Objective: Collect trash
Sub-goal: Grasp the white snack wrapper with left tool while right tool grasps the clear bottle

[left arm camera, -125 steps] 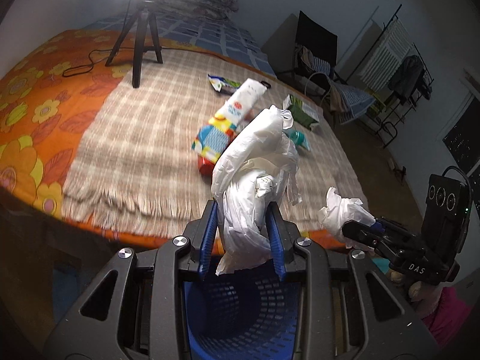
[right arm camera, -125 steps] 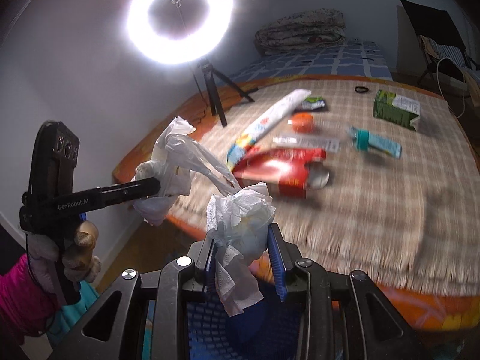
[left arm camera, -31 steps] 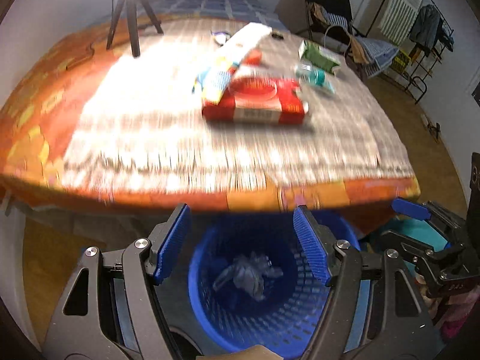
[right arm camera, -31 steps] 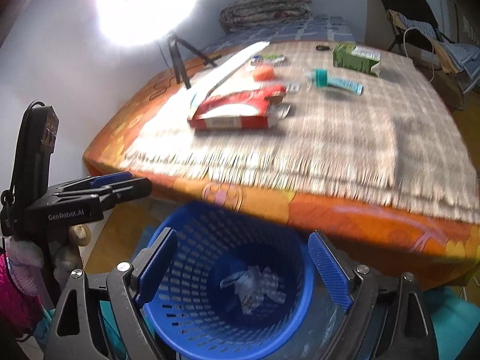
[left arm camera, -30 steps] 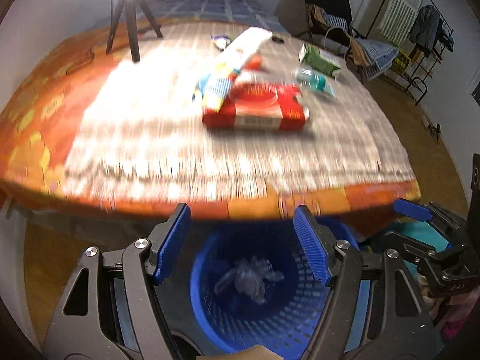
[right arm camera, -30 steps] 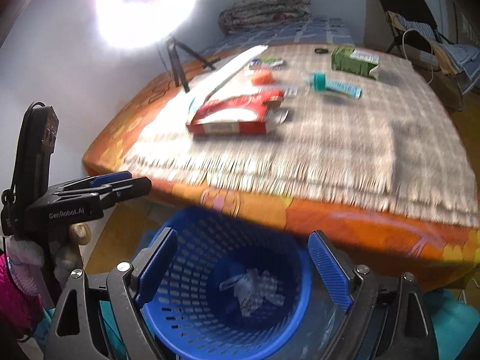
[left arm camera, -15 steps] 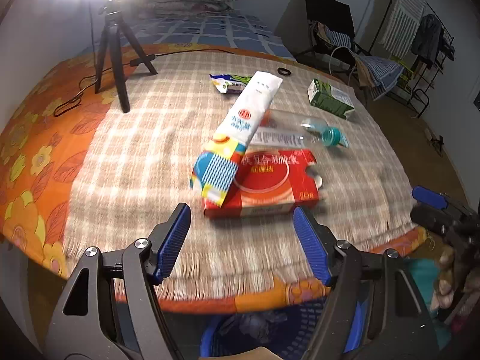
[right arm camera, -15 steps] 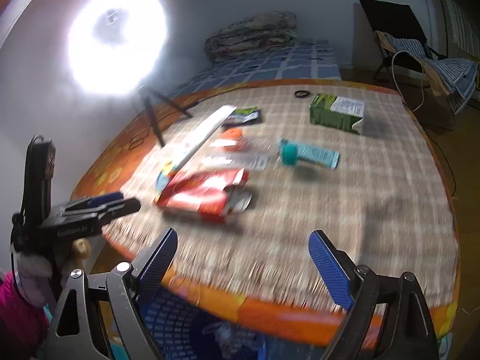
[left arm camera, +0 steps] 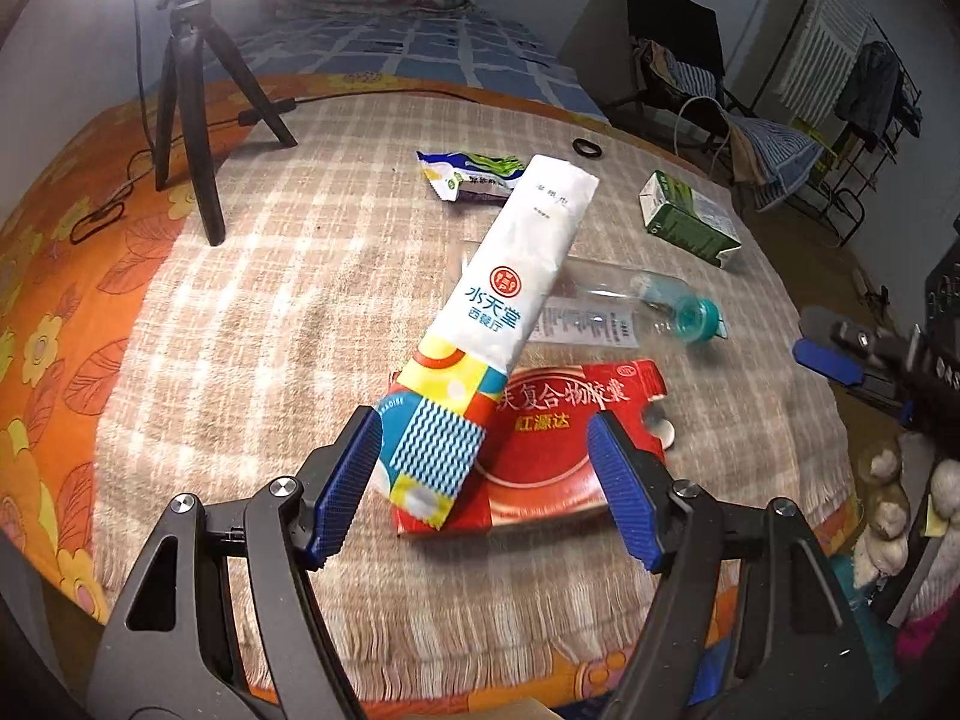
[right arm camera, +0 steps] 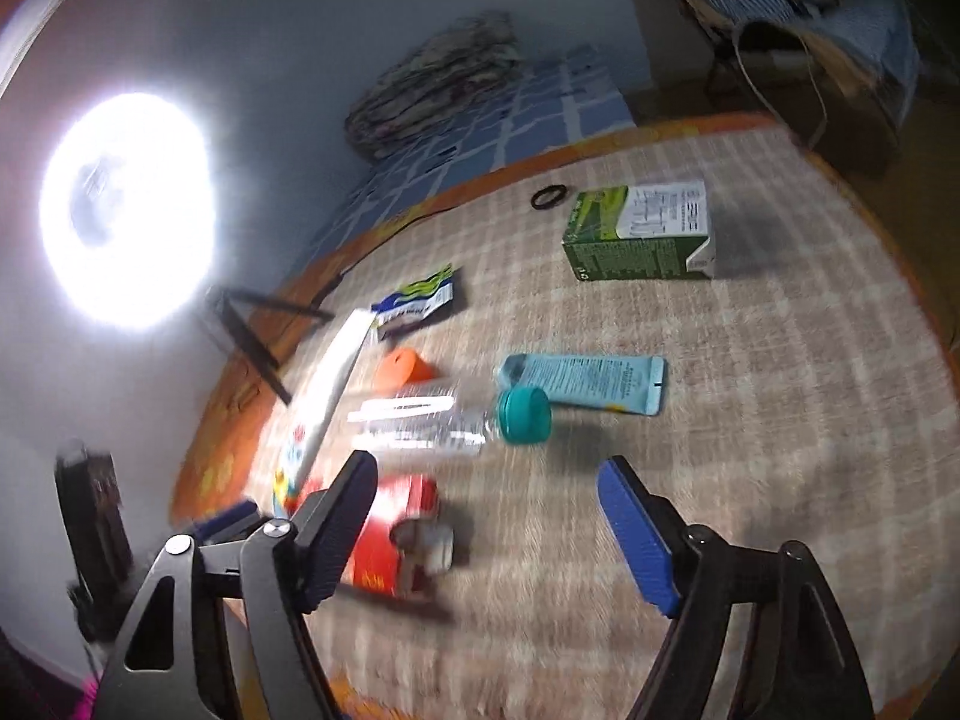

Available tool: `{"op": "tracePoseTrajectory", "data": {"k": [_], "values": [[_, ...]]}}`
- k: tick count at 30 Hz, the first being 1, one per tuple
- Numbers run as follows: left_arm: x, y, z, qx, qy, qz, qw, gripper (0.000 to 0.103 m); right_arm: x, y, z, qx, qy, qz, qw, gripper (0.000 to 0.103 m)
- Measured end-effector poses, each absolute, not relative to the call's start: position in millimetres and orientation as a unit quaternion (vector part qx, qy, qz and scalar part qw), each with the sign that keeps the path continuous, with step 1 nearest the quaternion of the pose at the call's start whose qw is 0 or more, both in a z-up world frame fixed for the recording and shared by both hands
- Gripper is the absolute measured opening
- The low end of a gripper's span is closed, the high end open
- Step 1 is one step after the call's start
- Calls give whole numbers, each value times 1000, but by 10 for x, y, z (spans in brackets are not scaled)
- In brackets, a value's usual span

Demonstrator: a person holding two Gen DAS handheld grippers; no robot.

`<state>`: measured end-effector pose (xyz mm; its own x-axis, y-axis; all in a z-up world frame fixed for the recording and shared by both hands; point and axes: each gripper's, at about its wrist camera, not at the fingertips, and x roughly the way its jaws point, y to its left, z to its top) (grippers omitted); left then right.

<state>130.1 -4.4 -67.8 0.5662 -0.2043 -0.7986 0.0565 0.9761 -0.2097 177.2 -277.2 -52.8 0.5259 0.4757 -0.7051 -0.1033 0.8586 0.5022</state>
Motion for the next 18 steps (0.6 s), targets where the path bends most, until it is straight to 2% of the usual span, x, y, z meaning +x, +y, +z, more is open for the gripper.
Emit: {"op": "tracePoseTrajectory", "data": {"k": [1, 3, 10, 18], "values": [[1335, -43, -701, -81, 462, -73, 880, 73, 1817, -2780, -568, 217, 459, 168, 845, 75], [1385, -36, -733, -80, 464, -71, 880, 73, 1924, -2788, -686, 244, 471, 163, 832, 66], [1523, 7, -769, -86, 462, -67, 880, 73, 2185, -2856, -1065, 329, 489, 138, 796, 64], [1692, 20, -851, -89, 466, -68, 878, 73, 2321, -2900, -1344, 402, 495, 134, 759, 51]]}}
